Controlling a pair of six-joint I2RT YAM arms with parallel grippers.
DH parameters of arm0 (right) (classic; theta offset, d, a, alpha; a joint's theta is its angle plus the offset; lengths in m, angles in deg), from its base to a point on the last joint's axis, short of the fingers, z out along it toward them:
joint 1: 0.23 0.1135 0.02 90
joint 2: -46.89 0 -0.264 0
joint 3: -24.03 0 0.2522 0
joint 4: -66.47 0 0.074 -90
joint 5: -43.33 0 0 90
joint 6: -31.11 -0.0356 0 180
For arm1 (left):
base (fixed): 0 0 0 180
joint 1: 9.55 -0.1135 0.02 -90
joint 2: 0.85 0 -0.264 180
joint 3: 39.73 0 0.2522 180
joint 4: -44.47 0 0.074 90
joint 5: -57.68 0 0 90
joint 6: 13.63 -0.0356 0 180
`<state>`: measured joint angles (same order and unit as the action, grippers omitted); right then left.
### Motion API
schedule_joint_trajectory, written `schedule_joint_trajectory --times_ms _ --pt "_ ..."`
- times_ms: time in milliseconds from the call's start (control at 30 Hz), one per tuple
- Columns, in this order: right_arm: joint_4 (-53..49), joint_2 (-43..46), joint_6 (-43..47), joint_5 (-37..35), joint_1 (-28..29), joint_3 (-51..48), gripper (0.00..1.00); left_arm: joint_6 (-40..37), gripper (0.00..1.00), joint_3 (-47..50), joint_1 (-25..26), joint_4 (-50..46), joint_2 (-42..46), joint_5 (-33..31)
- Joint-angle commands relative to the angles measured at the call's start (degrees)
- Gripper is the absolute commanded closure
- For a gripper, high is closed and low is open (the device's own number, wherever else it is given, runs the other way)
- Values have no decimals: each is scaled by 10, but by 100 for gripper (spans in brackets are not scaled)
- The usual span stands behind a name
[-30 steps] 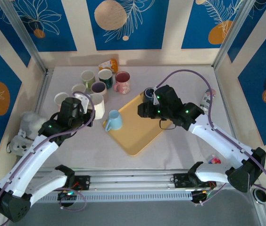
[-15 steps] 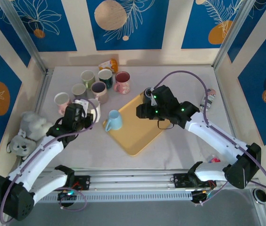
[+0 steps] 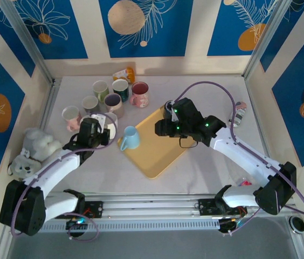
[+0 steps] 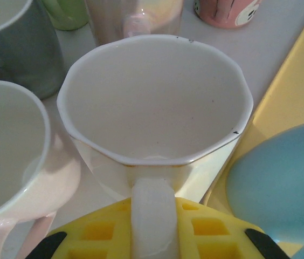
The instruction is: Turn the mug right side up
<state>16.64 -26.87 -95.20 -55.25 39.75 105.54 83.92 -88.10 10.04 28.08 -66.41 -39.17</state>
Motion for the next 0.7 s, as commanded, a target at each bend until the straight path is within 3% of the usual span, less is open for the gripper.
schedule_joint_trajectory --times_ms 0,433,667 --pt "-3 -3 -5 6 -4 0 39 -19 100 0 -11 100 -7 11" --pt "-2 4 -15 -4 -10 -10 39 -24 100 39 -32 175 -32 25" --pt "3 5 -17 -4 -16 -11 39 -27 69 39 -32 170 -30 26"
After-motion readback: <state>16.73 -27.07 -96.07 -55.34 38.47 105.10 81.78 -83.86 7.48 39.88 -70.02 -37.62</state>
